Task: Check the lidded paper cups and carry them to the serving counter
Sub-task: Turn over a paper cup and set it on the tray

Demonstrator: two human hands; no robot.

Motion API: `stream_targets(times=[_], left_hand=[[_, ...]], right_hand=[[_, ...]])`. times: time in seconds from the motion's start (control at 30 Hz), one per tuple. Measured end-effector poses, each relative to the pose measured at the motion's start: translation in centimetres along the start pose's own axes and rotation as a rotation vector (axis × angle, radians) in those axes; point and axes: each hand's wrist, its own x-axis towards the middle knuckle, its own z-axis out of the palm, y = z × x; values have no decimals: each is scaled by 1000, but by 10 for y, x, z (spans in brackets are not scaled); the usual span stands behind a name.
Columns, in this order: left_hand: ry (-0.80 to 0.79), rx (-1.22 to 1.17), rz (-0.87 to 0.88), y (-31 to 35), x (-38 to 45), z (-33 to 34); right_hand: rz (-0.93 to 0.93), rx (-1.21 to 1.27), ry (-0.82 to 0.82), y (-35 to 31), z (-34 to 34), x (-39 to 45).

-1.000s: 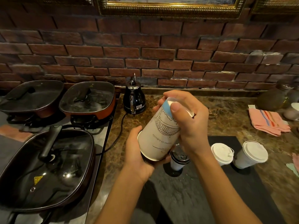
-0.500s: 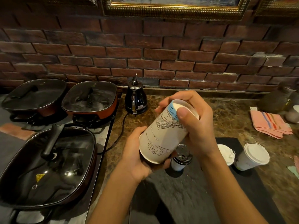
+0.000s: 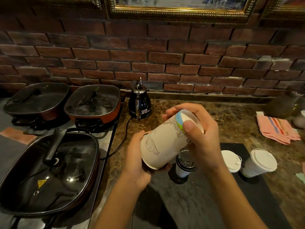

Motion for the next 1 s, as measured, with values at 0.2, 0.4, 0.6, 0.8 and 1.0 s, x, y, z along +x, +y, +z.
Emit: stream_targets(times=[0.2,0.4,0.6,0.8,1.0], left_hand=[[-27,35,-40,6,-1,5],[176,212,504,-4,5,2],[61,41,90,8,4,-8],[92,86,98,9,6,-2],[121,418,664,-3,11,-4]], right_hand=[[-25,110,25,-5,6,6],[142,376,342,11,21,-3],[38,-105,21,7,-2,6],[-39,8,39,10,-3,5],[244,272,326,19,9,-6]])
